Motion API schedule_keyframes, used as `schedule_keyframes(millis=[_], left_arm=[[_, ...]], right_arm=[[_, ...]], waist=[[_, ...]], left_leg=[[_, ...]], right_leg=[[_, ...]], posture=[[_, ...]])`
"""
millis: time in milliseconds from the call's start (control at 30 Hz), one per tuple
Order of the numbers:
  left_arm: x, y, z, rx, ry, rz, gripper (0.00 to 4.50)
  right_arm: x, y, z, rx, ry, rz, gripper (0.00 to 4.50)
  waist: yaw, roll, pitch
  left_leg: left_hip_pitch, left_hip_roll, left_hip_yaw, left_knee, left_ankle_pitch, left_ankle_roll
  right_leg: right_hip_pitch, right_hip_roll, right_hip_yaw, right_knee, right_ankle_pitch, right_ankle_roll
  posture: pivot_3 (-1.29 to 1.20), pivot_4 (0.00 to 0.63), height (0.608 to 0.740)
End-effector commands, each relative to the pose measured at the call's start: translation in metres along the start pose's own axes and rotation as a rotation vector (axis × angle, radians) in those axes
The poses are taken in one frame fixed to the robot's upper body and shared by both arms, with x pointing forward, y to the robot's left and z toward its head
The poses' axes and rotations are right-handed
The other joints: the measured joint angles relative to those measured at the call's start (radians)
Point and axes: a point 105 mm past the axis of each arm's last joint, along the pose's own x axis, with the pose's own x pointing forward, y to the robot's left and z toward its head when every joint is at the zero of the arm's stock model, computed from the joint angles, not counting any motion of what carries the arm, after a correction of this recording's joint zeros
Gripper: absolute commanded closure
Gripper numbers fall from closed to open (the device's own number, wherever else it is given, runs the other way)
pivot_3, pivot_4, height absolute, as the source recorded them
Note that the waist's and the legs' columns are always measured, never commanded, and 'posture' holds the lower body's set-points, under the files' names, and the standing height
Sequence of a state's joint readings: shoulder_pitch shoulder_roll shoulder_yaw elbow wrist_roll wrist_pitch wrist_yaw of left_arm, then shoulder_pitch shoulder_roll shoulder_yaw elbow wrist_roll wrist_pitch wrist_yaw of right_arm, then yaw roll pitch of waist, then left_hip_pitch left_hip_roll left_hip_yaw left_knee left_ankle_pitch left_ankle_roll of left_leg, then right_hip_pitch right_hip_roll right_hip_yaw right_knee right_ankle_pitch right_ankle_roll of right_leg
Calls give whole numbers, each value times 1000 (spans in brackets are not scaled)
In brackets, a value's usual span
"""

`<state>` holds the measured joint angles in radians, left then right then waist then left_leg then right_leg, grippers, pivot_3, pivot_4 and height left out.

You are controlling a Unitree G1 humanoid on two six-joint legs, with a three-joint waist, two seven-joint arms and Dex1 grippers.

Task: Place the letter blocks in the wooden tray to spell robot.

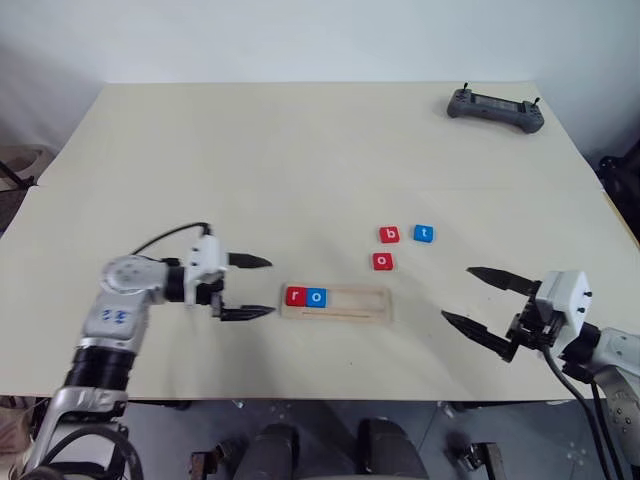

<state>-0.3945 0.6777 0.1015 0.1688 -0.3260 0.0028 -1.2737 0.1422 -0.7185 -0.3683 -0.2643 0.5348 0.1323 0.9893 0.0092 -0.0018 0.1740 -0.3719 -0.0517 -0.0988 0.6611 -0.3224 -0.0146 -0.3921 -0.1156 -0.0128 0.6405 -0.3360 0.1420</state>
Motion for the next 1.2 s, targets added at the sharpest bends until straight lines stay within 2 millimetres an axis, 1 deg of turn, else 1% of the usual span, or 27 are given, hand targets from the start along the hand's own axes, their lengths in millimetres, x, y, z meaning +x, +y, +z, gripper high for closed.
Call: schedule_keyframes(millis=[33, 100, 167, 333, 433, 533, 600, 667, 800, 867, 900, 967, 1100, 1200], left_arm=[[-21, -6, 18, 65, -68, 97, 30], [-26, -14, 22, 0, -99, 100, 30], [-24, -21, 26, 16, -116, 95, 30], [-22, -30, 27, -11, -136, 112, 30], [-22, -36, 24, -35, -126, 106, 30], [-23, -39, 21, -66, -128, 106, 30], [-22, -41, 20, -82, -133, 95, 30], [-21, -41, 20, -71, -137, 102, 30], [-22, -38, 15, -63, -131, 130, 30], [-22, -37, 14, -65, -124, 141, 30], [-22, -36, 13, -66, -123, 144, 30], [-22, -36, 13, -66, -122, 148, 30], [-21, -37, 13, -69, -123, 155, 30], [-21, -38, 14, -67, -124, 156, 30]], right_arm=[[-6, -15, 2, -15, -20, -82, 0], [-7, -22, -2, 10, -22, -124, 0], [-6, -26, -3, 11, -26, -132, 0], [4, -26, -4, -4, -32, -97, 0], [24, -19, 12, 6, -71, -45, 0], [54, -16, 16, 98, 41, -47, 0], [67, -16, 19, 101, 93, -62, 0], [80, -19, 23, 125, 130, -97, 0], [102, -21, 19, 157, 240, -175, 0], [125, -19, 23, 176, 239, -221, 0], [134, -17, 26, 187, 234, -238, 0], [143, -15, 29, 204, 235, -263, 0], [161, -12, 32, 238, 232, -318, 0], [163, -15, 31, 244, 238, -360, 0]], waist=[[0, 0, 0], [-1, 0, 0], [4, 0, 0], [8, 0, 0], [3, 0, 0], [-9, 0, 0], [-13, 1, 0], [-11, 1, 0], [-8, 1, 0], [-1, 1, 0], [-12, 1, 0], [-24, 1, 0], [-28, 1, 0], [-29, 1, 0]], left_leg=[[0, 0, 0, 0, 0, 0], [0, 0, 0, 0, 0, 0], [0, 0, 0, 0, 0, 0], [0, 0, 0, 0, 0, 0], [0, 0, 1, 0, 0, 0], [0, 2, 1, -1, 0, 0], [0, 3, 1, -1, -1, -1], [0, 3, 0, -1, -1, -2], [-1, 2, 0, 0, -2, -2], [-1, 2, -1, -1, -2, -2], [-1, 1, -1, -1, -2, -1], [-1, 3, 2, -1, -2, -2], [-1, 3, 1, -4, -2, -2], [-1, 1, 1, -3, -2, -2]], right_leg=[[0, 0, 0, -2, 0, 0], [0, 0, 1, -3, 0, 0], [1, -1, 1, -3, 0, 0], [0, 0, 2, -5, 0, 0], [0, 0, 2, -5, 0, 0], [0, 1, 2, -5, 0, 0], [-1, 1, 2, -5, 0, 0], [-1, 1, 2, -5, 0, -1], [-1, 0, 2, -5, 0, -1], [-1, 0, 2, -6, 0, -1], [-1, 0, 2, -6, 0, -1], [-3, 1, 3, -3, 0, -1], [-5, 2, 3, -1, 0, -1], [-5, 0, 3, 0, 0, -1]], posture=[[0, 150, 740], [0, 150, 740], [0, 150, 740], [0, 150, 740], [0, 150, 740], [0, 150, 740], [0, 150, 740], [0, 150, 740], [0, 150, 740], [0, 150, 740], [0, 150, 740], [0, 150, 740], [0, 150, 740], [0, 150, 740]])
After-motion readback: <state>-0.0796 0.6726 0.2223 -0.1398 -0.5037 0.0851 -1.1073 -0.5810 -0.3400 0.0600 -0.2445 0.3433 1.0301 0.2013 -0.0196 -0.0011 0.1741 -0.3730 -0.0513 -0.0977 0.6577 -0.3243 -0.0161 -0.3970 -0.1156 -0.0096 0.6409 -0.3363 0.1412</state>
